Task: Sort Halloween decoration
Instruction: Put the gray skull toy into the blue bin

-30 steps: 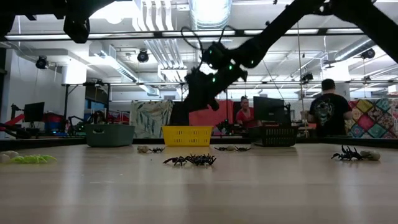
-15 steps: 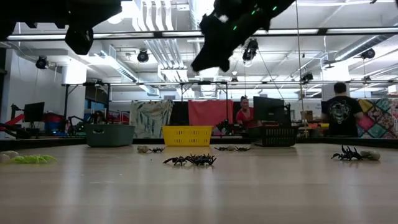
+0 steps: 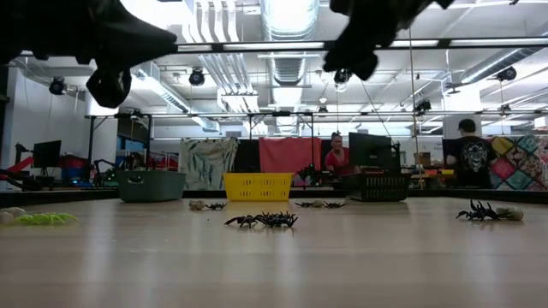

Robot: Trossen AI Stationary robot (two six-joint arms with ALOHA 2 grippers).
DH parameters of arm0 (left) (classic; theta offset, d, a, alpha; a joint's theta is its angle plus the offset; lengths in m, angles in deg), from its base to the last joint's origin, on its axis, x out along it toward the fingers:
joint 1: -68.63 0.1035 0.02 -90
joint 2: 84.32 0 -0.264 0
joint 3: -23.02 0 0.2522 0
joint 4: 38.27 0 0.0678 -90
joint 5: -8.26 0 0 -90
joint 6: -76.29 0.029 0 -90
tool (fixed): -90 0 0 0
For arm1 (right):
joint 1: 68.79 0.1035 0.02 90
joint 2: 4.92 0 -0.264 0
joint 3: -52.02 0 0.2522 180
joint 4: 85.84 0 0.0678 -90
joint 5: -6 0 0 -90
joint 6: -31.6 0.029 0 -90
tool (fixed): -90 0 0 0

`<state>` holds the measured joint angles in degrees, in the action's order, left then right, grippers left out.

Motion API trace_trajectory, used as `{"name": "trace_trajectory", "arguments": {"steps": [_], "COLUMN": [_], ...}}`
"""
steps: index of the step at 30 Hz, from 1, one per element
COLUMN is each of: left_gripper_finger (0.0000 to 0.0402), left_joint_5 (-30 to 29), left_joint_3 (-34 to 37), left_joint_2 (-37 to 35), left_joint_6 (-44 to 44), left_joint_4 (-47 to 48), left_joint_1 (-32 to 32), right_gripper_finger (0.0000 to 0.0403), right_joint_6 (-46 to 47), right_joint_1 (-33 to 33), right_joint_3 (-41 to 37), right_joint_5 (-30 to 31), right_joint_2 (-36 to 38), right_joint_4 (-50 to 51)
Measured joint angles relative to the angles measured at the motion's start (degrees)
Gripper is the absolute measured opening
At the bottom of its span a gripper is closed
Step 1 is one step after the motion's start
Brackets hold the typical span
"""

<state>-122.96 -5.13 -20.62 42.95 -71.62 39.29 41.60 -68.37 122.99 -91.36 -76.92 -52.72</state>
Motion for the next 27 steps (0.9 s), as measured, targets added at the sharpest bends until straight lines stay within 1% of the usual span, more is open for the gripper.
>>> {"name": "trace_trajectory", "arguments": {"steps": [3, 5, 7, 9, 13, 14, 16, 18, 20, 23, 27], "left_gripper_finger": [0.0034, 0.0031, 0.0024, 0.0015, 0.0002, 0.0002, 0.0001, 0.0001, 0.0000, 0.0000, 0.0000], "left_joint_5": [-1.14, -1.17, -1.17, -1.12, 1.34, 1.89, 2.96, 4.34, 6.32, 10.88, 18.34], "left_joint_3": [-1.96, -4.68, -8.25, -12.86, -22.49, -24.70, -28.72, -31.93, -34.49, -36.18, -36.40], "left_joint_2": [2.40, 3.88, 4.98, 5.99, 9.29, 10.32, 12.56, 14.66, 16.44, 18.42, 20.21], "left_joint_6": [-6.53, -11.28, -16.47, -22.18, -33.35, -35.21, -37.50, -37.91, -36.03, -28.73, -15.00], "left_joint_4": [4.80, 12.16, 23.29, 37.19, 65.28, 71.31, 80.18, 86.27, 89.55, 89.17, 87.53], "left_joint_1": [0.46, 1.26, 2.05, 2.64, 3.46, 3.64, 4.35, 5.55, 7.29, 10.86, 15.68], "right_gripper_finger": [0.0072, 0.0073, 0.0074, 0.0074, 0.0069, 0.0068, 0.0068, 0.0070, 0.0070, 0.0068, 0.0066], "right_joint_6": [3.32, 5.49, 7.91, 10.77, 15.92, 16.77, 18.21, 19.45, 20.07, 19.66, 17.58], "right_joint_1": [2.75, 4.27, 5.54, 6.74, 8.99, 9.45, 10.18, 10.63, 10.94, 11.13, 11.09], "right_joint_3": [-3.22, -4.94, -6.44, -8.04, -11.01, -11.62, -12.48, -12.97, -13.00, -13.00, -13.00], "right_joint_5": [0.03, 0.05, 0.09, 0.66, 5.32, 6.49, 8.26, 9.25, 10.32, 11.95, 12.09], "right_joint_2": [1.74, 2.15, 2.13, 2.13, 1.90, 1.76, 1.69, 1.69, 1.67, 1.67, 1.67], "right_joint_4": [-0.12, -0.12, -0.39, -1.19, -1.83, -1.88, -2.16, -2.01, -2.28, -3.43, -5.55]}}
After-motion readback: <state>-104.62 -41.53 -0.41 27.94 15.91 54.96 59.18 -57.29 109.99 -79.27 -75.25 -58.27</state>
